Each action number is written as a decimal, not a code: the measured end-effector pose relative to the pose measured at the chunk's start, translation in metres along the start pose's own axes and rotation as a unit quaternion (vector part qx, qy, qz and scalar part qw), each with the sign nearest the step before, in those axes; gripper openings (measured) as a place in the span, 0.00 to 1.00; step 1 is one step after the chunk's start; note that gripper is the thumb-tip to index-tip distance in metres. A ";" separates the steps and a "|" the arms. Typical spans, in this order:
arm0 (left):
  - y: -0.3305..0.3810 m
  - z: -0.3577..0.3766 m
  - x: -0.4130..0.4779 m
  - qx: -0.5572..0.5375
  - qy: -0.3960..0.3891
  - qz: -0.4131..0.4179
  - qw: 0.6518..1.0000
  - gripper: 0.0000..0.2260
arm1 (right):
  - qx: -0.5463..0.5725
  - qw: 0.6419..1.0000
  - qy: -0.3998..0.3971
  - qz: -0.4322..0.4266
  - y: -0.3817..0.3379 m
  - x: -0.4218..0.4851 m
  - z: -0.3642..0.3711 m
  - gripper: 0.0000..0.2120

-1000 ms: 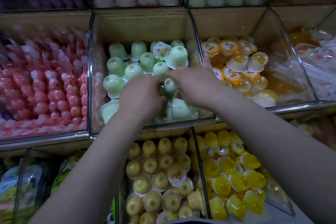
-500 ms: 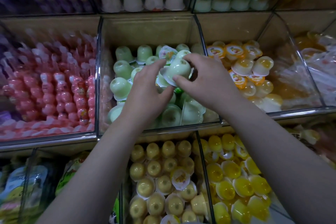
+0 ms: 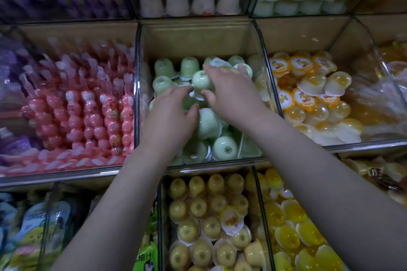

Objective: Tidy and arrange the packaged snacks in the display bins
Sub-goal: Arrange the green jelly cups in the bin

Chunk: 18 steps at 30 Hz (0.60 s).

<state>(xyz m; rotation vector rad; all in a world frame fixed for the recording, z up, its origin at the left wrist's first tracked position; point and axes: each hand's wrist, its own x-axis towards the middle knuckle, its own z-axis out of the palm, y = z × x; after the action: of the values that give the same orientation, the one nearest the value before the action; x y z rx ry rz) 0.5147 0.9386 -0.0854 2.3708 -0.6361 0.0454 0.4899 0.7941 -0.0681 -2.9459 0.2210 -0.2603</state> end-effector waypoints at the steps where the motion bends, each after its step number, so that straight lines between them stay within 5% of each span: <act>1: 0.000 0.000 0.000 -0.001 0.002 0.000 1.000 0.18 | -0.003 1.000 -0.002 -0.003 0.001 0.000 0.000 0.27; 6: 0.000 -0.003 -0.004 -0.003 0.001 0.005 1.000 0.16 | 0.088 0.996 0.031 -0.005 0.008 -0.011 -0.007 0.28; 11: 0.001 -0.007 -0.016 -0.002 0.005 0.010 1.000 0.13 | 0.124 0.991 0.038 0.026 0.020 -0.046 -0.031 0.18; 18: 0.012 -0.014 -0.028 0.145 -0.106 0.038 0.983 0.26 | -0.046 0.982 -0.165 0.084 0.024 -0.089 -0.049 0.24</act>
<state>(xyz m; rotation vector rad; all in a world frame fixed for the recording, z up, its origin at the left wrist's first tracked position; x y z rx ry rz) 0.4865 0.9515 -0.0728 2.6544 -0.8719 -0.0894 0.3908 0.7773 -0.0389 -2.9775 0.4416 0.2658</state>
